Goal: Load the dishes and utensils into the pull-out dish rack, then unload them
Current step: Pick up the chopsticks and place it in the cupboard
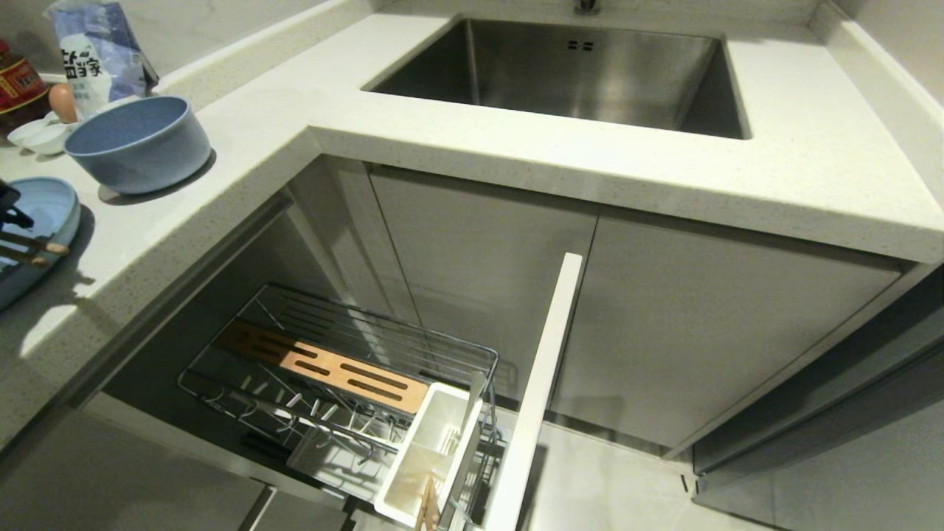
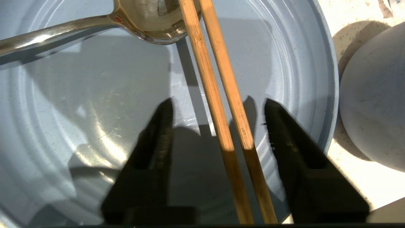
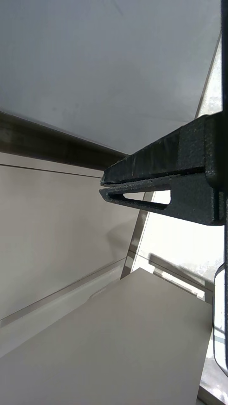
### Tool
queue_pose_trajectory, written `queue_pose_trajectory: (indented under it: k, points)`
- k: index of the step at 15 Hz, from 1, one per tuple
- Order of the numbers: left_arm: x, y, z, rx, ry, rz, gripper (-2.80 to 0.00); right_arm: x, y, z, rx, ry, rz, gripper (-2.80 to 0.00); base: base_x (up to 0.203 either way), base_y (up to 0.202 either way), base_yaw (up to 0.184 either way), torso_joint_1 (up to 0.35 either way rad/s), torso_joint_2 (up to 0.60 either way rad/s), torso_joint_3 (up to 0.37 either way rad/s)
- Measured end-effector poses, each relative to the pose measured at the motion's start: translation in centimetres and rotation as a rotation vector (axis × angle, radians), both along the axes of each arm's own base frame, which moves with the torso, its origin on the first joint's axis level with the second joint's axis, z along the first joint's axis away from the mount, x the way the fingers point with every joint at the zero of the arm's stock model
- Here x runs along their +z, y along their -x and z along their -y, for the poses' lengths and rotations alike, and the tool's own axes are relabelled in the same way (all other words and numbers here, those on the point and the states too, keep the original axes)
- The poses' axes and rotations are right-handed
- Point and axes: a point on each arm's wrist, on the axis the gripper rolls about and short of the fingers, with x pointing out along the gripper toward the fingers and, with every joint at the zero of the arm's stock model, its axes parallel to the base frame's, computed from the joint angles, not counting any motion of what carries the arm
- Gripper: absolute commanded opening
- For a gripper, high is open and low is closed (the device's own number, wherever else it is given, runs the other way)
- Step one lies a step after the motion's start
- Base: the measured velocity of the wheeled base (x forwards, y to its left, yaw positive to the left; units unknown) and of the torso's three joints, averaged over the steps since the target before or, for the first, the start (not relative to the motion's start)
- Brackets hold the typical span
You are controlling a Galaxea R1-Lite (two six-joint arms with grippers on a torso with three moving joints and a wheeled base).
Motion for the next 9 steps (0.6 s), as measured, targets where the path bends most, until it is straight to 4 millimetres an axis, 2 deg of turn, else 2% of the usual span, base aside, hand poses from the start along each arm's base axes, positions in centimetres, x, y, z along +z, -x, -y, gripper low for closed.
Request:
queue_pose_trajectory:
  k: [9]
  points:
    - [-0.55,-0.35,-0.2,0.007,0.002,-0.004,-2.8,0.0,0.0,0.0,0.0,0.0,0.0,-2.8,0.0,0.0,0.0,0.0,0.0,0.0]
